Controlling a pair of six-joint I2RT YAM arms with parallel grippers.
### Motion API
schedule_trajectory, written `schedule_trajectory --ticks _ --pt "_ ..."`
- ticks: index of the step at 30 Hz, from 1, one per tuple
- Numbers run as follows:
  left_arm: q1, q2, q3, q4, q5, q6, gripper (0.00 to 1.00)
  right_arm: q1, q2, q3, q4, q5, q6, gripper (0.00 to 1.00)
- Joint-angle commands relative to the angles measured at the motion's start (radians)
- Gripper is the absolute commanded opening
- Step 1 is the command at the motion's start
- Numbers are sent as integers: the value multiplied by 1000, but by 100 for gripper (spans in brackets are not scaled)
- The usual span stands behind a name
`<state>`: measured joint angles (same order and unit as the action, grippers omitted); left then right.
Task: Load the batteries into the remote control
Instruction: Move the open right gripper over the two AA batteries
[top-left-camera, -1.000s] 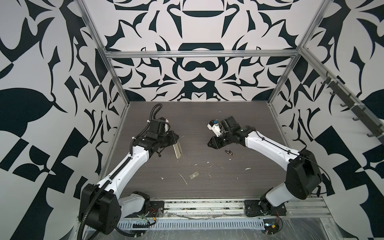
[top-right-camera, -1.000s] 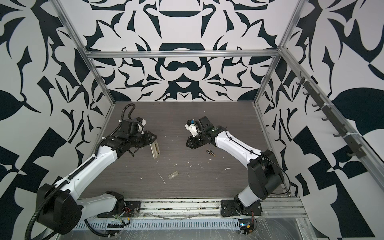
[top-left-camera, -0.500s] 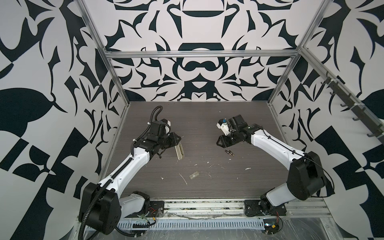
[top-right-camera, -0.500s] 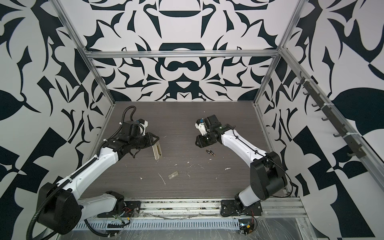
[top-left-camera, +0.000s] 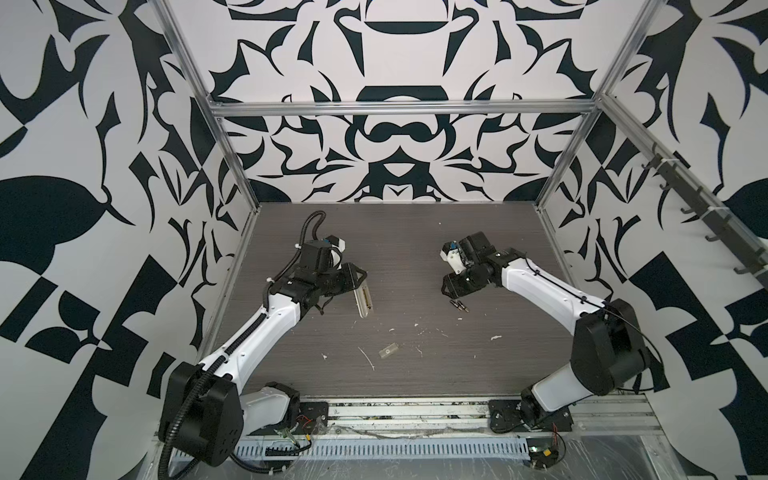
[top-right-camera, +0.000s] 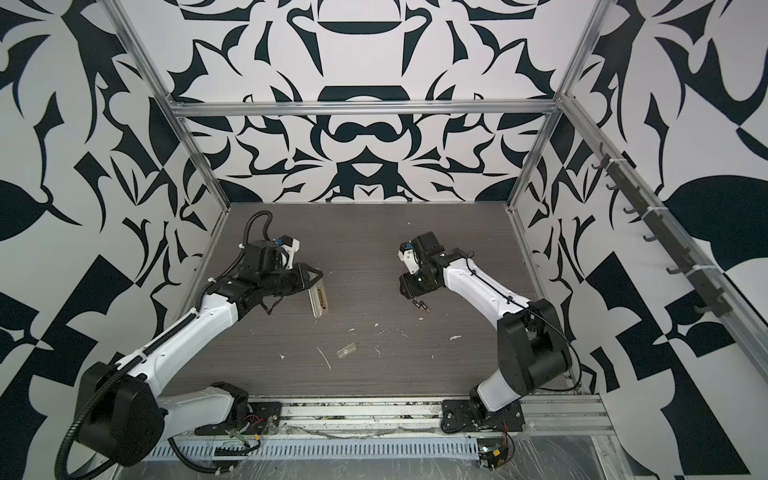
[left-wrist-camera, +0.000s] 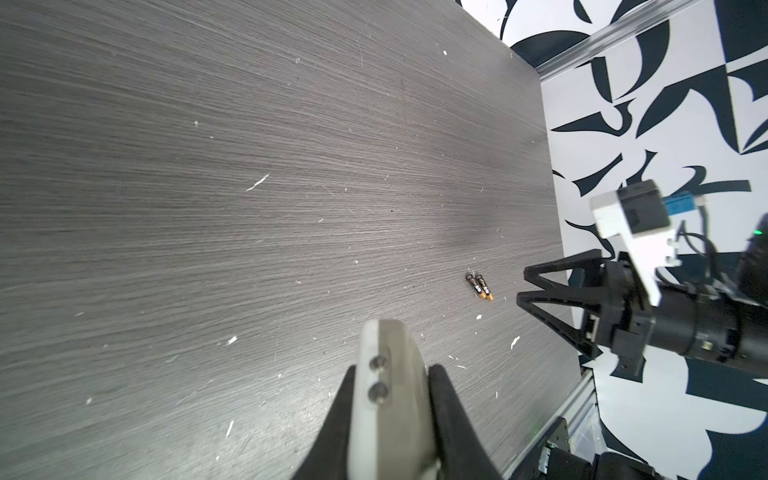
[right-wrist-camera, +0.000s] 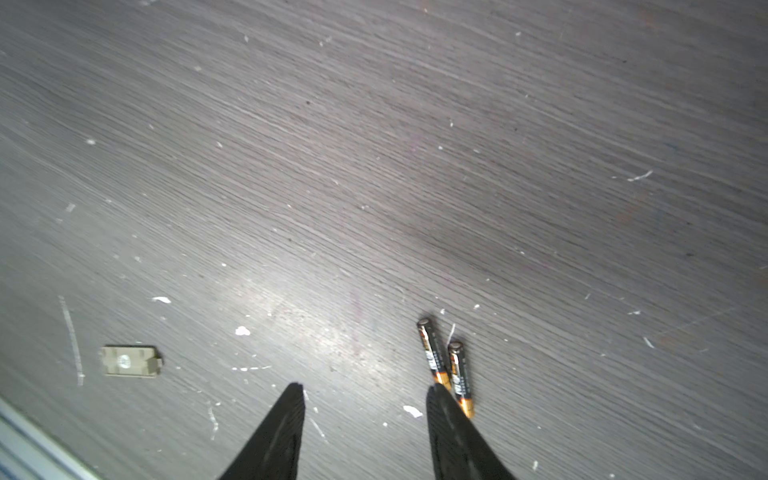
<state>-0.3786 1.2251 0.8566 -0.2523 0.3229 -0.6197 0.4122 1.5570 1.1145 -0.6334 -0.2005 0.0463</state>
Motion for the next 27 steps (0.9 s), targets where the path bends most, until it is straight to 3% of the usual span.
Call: schedule_trajectory --ticks 1,12,27 --pt "4 10 -16 38 31 11 0 0 2 -16 -6 52 -9 57" --pt "4 26 -24 69 53 27 0 0 56 -45 -3 123 1 58" --pt "4 41 -43 167 84 34 0 0 107 -52 -35 118 3 43"
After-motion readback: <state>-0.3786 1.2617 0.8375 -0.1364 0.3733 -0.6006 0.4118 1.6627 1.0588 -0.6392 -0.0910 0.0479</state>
